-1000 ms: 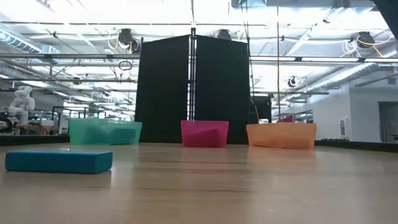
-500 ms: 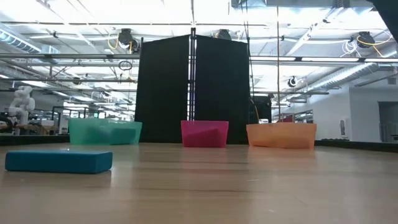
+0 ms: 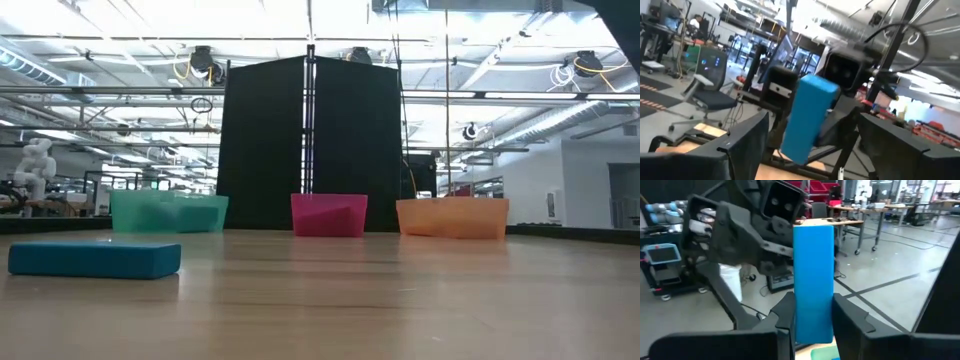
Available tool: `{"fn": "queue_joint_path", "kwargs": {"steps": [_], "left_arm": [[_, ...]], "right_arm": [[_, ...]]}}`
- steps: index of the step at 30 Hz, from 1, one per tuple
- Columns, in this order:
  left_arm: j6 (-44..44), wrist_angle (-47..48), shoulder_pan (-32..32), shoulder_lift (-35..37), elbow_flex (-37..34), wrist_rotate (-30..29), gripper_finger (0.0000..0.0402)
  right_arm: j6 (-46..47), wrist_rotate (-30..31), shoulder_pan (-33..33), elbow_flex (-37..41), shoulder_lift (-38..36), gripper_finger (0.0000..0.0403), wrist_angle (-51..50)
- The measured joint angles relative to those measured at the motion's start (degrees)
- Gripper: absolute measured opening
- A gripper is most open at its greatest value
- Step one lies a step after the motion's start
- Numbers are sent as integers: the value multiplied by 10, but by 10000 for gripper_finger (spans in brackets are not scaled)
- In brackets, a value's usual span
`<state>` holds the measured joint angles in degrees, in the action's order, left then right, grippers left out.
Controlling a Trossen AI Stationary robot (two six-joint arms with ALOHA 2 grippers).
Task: Sort blocks
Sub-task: Put the blue block into the blue bin
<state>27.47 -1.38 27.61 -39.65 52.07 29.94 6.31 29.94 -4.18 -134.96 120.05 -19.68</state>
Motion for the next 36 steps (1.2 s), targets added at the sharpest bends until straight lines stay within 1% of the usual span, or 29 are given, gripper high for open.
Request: {"fn": "queue_joint_path", "kwargs": {"steps": [3, 5, 8, 12, 15, 19, 26, 32, 33, 36], "left_arm": [[-18, -10, -14, -22, 0, -11, 311], [-28, -23, -24, -35, 0, -17, 311], [-29, -65, -31, -51, 0, -19, 311], [-29, -104, -34, -65, 0, -19, 310], [-40, -115, -34, -65, 0, -19, 300], [-44, -116, -34, -69, 0, -9, 270], [-44, -114, -34, -87, 0, 12, 196], [-49, -121, -34, -90, 0, -4, 128], [-50, -125, -34, -90, 0, -5, 121], [-49, -138, -34, -90, 0, -7, 120]], "right_arm": [[0, -18, 3, 0, 0, 76, 1], [0, -18, 4, 0, 0, 76, 1], [-2, -18, 4, 0, 0, 76, 1], [-4, -18, 4, 0, 0, 76, -4], [-4, -18, 4, 0, 0, 76, -4], [-6, -18, 4, 0, 0, 76, -4], [-6, -18, 5, 0, 0, 76, -2], [-1, -15, 5, -1, 0, 76, -1], [0, -16, 5, -1, 0, 76, 0], [-1, -16, 5, -1, 0, 76, 3]]}}
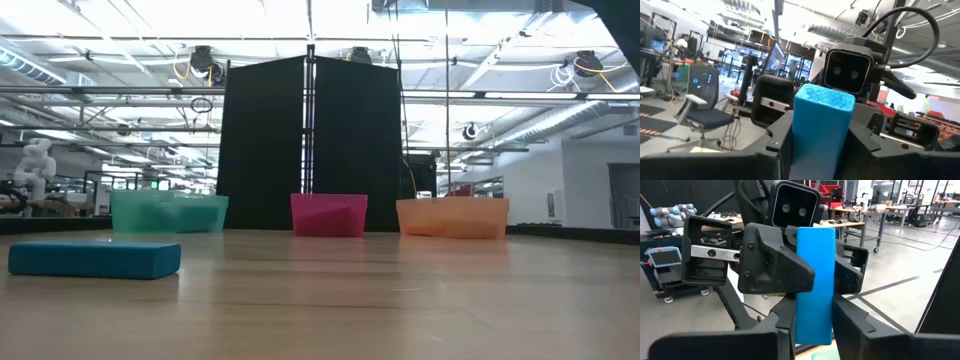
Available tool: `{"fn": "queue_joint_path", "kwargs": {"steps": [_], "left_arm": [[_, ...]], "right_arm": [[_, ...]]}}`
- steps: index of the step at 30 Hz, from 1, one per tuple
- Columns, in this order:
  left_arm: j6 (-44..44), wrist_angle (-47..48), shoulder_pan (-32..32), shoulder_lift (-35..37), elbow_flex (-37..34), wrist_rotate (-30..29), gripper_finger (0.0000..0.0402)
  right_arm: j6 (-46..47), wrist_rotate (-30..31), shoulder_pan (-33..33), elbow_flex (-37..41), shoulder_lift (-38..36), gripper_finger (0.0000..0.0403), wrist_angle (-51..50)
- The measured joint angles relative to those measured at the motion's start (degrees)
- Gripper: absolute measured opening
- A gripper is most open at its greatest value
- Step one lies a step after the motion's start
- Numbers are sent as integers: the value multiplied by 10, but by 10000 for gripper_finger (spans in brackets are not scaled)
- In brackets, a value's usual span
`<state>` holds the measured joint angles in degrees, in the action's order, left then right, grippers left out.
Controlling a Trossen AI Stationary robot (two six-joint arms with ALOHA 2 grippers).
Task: Sort blocks
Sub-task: Put the blue block into the blue bin
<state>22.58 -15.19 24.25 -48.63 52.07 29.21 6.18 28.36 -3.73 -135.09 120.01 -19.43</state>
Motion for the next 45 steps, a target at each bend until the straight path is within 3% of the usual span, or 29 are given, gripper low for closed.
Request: {"fn": "queue_joint_path", "kwargs": {"steps": [9, 16, 20, 23, 27, 30, 37, 45], "left_arm": [[5, -1, 0, 5, 0, -13, 120], [-12, 33, 10, 32, 2, -61, 119], [-39, 77, 21, 38, 1, -90, 119], [-94, 181, 29, 42, 1, -163, 119], [-141, 374, 41, 26, 1, -346, 119], [-141, 466, 60, -9, -1, -429, 125], [-139, 449, 130, -90, -75, -423, 124], [-79, 385, 204, -175, -153, -367, 122]], "right_arm": [[-3, -1, 1, 0, 0, 88, 0], [29, 34, 6, 2, 0, 252, -78], [55, 63, 8, 2, -7, 296, -133], [71, 64, 8, 2, -16, 300, -184], [106, 63, 7, 2, -29, 286, -265], [119, 62, 7, 2, -38, 277, -311], [148, 41, 6, 1, -58, 276, -381], [163, 12, -4, 1, -65, 275, -433]]}}
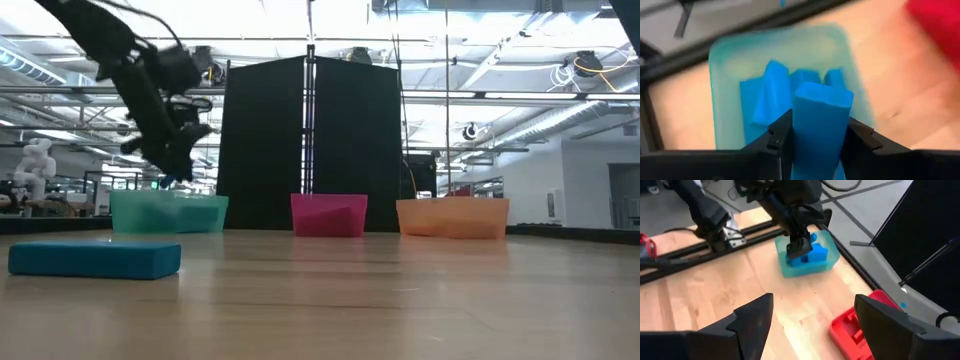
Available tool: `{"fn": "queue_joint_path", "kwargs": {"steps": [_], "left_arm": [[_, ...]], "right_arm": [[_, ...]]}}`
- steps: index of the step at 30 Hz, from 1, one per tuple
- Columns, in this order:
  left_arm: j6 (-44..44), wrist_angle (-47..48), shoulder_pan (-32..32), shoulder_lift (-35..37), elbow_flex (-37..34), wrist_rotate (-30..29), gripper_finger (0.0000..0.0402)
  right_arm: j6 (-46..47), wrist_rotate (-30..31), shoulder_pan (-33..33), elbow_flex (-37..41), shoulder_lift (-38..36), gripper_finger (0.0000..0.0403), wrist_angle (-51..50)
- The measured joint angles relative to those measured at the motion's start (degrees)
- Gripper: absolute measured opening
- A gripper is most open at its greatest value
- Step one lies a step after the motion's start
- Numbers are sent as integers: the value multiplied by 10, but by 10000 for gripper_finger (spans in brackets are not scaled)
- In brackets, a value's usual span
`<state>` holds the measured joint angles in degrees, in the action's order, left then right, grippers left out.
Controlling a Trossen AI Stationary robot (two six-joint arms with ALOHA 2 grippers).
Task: Sort blocks
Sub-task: Put the blue block into the blue bin
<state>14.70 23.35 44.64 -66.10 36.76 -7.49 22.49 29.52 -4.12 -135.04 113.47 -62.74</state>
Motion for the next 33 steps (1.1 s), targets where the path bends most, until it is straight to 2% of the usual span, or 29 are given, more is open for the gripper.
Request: {"fn": "queue_joint_path", "kwargs": {"steps": [5, 15, 17, 20, 24, 26, 29, 33], "left_arm": [[-11, -9, 9, -38, -4, 30, 141], [-76, -9, 22, -40, 9, 38, 273], [-75, 0, 23, -28, 23, 72, 296], [-75, 19, 23, -7, 53, 163, 318], [-72, 55, 21, 29, 102, 303, 323], [-59, 73, 21, 51, 127, 350, 323], [-53, 103, 21, 98, 163, 387, 323], [-45, 125, 21, 172, 209, 390, 324]], "right_arm": [[0, -30, -2, 0, 0, 278, -21], [8, -119, -13, 0, 1, 279, -62], [9, -145, -19, 0, 3, 279, -56], [9, -183, -31, 0, 24, 279, -43], [2, -235, -52, 0, 96, 279, -15], [-7, -278, -61, 0, 142, 279, 13], [-10, -351, -70, 1, 206, 279, 69], [-7, -417, -80, 1, 266, 279, 128]]}}
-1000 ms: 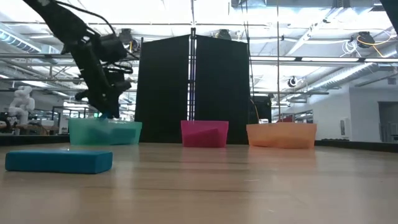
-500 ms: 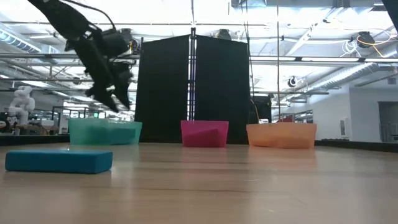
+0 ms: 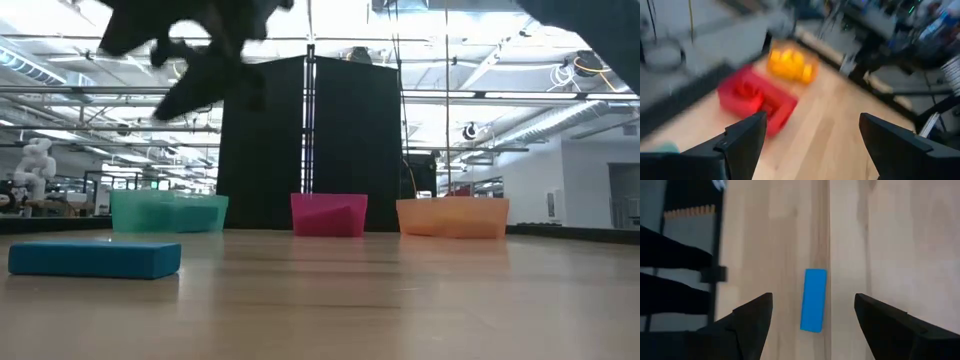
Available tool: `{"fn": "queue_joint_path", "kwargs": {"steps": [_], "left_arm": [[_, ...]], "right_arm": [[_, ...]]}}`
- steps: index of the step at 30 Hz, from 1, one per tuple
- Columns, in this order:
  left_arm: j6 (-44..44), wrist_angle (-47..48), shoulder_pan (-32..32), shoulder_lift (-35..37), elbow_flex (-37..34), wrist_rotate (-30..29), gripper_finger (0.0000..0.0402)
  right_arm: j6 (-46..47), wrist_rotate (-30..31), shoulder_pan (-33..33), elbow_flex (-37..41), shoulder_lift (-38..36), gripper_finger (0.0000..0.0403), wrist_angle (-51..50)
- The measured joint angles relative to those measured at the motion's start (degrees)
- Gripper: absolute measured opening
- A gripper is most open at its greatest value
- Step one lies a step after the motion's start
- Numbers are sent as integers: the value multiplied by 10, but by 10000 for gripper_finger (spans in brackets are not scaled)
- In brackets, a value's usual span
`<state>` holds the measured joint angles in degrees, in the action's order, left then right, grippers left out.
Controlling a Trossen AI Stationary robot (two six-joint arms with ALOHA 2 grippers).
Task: Sort blocks
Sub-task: Put the blue block into the blue bin
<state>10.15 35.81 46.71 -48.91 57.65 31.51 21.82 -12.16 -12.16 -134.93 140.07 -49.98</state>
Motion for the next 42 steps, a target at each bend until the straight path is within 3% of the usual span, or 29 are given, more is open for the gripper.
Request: {"fn": "queue_joint_path", "kwargs": {"steps": [8, 17, 20, 28, 37, 42], "left_arm": [[35, 2, 0, 126, 54, -35, 324], [90, 31, 0, 197, 57, -39, 324], [91, 49, 0, 207, 57, -39, 324], [91, 78, 0, 212, 56, -39, 324], [91, 78, 0, 213, 56, -39, 324], [91, 78, 0, 213, 56, -39, 324]], "right_arm": [[25, 4, -24, 0, 78, 279, 23], [49, 100, -47, -4, 111, 272, 5], [53, 155, -58, -5, 116, 236, -22], [40, 166, -69, -5, 140, 87, -33], [60, 194, -57, 2, 94, 84, -47], [55, 303, -23, 5, 25, 84, -73]]}}
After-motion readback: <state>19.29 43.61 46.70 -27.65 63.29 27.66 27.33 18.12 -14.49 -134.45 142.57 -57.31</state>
